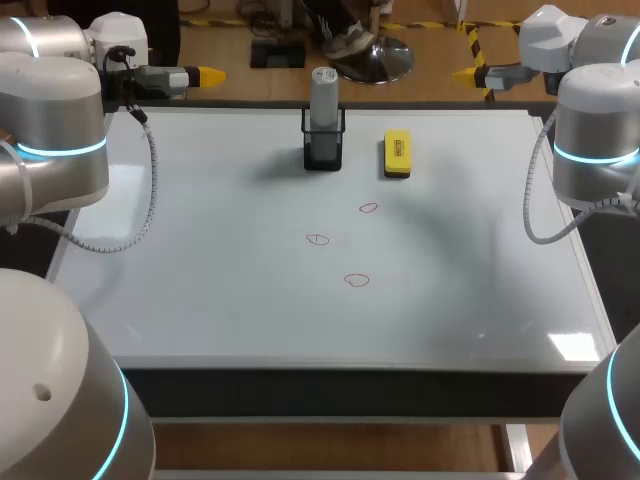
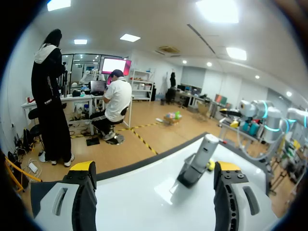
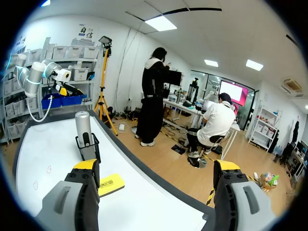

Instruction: Pick up the inspection probe, press it on each red-marked spot on the whiteboard one by one, put down the probe, pick up the eraser, and wipe off all the red marks.

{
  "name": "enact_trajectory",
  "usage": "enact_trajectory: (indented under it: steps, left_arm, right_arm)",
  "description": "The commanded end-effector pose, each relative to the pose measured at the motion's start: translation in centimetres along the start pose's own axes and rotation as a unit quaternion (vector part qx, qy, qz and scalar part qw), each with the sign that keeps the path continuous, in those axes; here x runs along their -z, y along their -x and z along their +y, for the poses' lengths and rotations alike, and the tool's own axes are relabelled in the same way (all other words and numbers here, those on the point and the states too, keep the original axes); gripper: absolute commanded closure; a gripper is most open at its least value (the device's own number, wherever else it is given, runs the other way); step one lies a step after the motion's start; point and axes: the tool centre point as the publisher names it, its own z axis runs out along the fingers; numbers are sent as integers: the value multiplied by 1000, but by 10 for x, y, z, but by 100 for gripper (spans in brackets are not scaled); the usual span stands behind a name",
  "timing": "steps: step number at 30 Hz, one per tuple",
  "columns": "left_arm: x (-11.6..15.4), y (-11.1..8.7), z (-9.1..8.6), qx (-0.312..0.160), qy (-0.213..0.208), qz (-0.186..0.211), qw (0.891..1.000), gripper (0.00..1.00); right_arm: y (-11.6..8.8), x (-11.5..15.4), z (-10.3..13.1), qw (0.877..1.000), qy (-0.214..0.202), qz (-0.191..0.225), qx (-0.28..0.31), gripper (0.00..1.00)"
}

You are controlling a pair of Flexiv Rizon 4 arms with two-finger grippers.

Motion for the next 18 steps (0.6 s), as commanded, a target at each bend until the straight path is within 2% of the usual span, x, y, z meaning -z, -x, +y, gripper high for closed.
enact_trajectory:
  steps: [1, 17, 18]
  left_arm:
    - [0, 0, 0, 0, 0, 0, 1000, 0]
    - [0, 0, 0, 0, 0, 0, 1000, 0]
    - [-1, -3, 0, -2, -2, 9, 1000, 0]
  right_arm:
    - [0, 0, 0, 1000, 0, 0, 0, 0]
    - [0, 0, 0, 1000, 0, 0, 0, 0]
    - [0, 0, 0, 1000, 0, 0, 0, 0]
